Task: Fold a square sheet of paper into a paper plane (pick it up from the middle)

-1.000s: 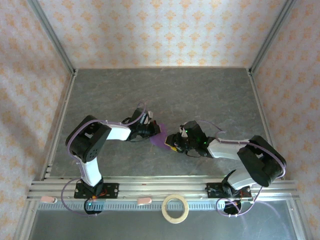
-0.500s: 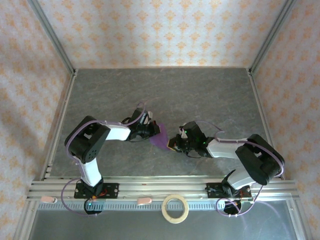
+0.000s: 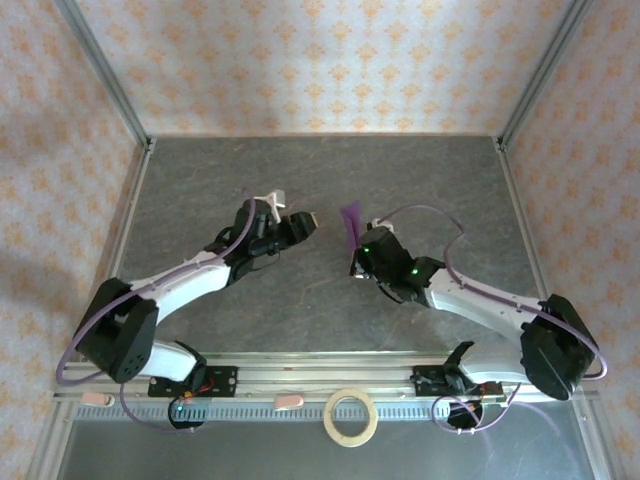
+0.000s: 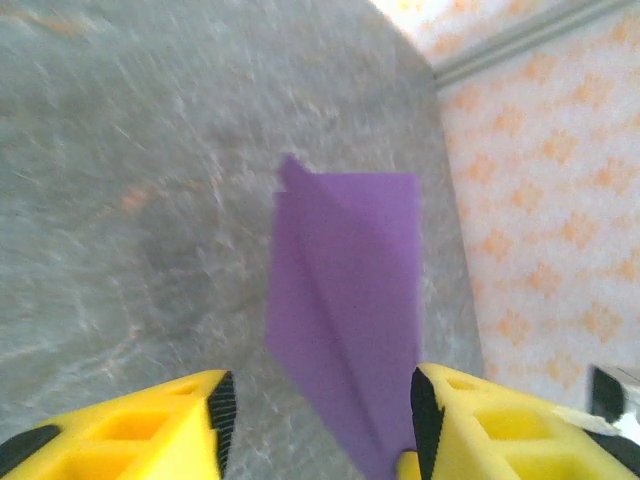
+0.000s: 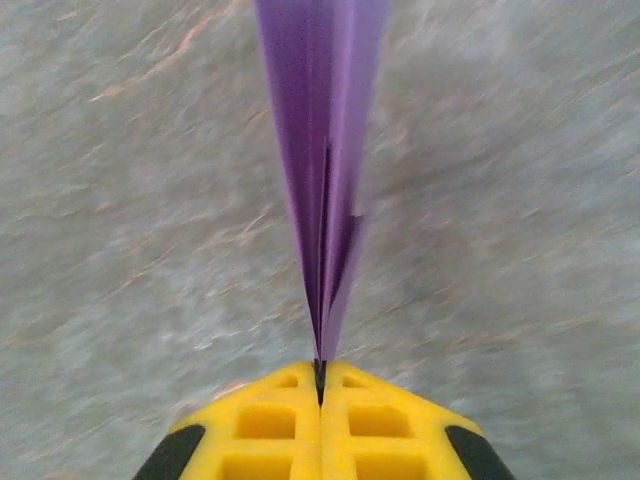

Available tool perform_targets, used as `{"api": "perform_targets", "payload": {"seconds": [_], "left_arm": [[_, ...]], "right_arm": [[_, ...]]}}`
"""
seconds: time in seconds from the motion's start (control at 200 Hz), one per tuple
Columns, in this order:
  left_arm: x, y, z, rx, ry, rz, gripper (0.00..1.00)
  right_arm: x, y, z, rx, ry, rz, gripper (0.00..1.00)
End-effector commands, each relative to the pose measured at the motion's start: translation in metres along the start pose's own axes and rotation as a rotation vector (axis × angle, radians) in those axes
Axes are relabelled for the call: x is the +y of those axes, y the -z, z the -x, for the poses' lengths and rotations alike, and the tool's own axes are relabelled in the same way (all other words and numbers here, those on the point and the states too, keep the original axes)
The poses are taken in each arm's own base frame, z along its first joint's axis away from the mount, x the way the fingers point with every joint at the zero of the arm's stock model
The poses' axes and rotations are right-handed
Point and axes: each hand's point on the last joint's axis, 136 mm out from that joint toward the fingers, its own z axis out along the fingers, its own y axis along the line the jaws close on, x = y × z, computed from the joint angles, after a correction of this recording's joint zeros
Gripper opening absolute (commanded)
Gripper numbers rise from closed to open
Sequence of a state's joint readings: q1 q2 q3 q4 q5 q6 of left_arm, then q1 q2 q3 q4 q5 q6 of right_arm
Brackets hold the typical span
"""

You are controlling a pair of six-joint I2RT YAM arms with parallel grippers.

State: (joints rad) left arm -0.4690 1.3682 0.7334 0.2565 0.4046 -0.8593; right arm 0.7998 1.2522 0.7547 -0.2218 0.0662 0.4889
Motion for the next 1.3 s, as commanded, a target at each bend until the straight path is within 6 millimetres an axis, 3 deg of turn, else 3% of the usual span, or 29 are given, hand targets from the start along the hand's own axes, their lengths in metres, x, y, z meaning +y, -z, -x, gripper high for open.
{"api": "perform_targets", "payload": {"seconds": [0.0, 0.105, 0.25, 0.435, 0.656, 0.706, 0.736, 0.796, 0.866, 0.926, 0.991, 1.036, 1.121, 1.296], "left_arm": [[0.043, 0.019, 0.011, -0.088, 0.061, 0.12, 0.53], [0.064, 0.036, 0.017, -0.134, 0.108, 0.154, 0.54], [0.08, 0.051, 0.022, -0.173, 0.127, 0.194, 0.55], [0.09, 0.062, 0.024, -0.196, 0.132, 0.224, 0.55], [0.098, 0.07, 0.025, -0.216, 0.141, 0.248, 0.57], [0.1, 0.071, 0.025, -0.216, 0.143, 0.25, 0.57], [0.1, 0.071, 0.024, -0.213, 0.142, 0.251, 0.57], [0.102, 0.071, 0.024, -0.205, 0.14, 0.256, 0.57], [0.102, 0.071, 0.022, -0.197, 0.137, 0.256, 0.58], [0.1, 0.07, 0.021, -0.187, 0.133, 0.246, 0.58], [0.096, 0.068, 0.02, -0.175, 0.129, 0.224, 0.57], [0.092, 0.065, 0.018, -0.158, 0.126, 0.197, 0.52], [0.085, 0.059, 0.013, -0.124, 0.13, 0.141, 0.45], [0.075, 0.05, 0.009, -0.079, 0.131, 0.081, 0.24]], "right_arm": [[-0.058, 0.026, 0.021, -0.129, 0.237, -0.432, 0.01], [-0.061, 0.033, 0.027, -0.159, 0.338, -0.555, 0.0], [-0.056, 0.023, 0.018, -0.116, 0.431, -0.597, 0.01], [-0.034, -0.004, -0.013, -0.025, 0.517, -0.548, 0.02], [0.007, -0.043, -0.07, 0.164, 0.558, -0.38, 0.09], [0.018, -0.047, -0.076, 0.195, 0.525, -0.328, 0.16], [0.028, -0.048, -0.078, 0.212, 0.505, -0.283, 0.26], [0.05, -0.046, -0.078, 0.219, 0.461, -0.176, 0.4], [0.072, -0.038, -0.065, 0.19, 0.371, -0.039, 0.47], [0.077, -0.029, -0.048, 0.155, 0.257, 0.064, 0.54], [0.069, -0.022, -0.029, 0.126, 0.105, 0.153, 0.56], [0.062, -0.019, -0.02, 0.117, -0.014, 0.228, 0.53], [0.041, -0.021, -0.012, 0.147, -0.216, 0.347, 0.36], [0.026, -0.039, -0.03, 0.283, -0.328, 0.456, 0.06]]}}
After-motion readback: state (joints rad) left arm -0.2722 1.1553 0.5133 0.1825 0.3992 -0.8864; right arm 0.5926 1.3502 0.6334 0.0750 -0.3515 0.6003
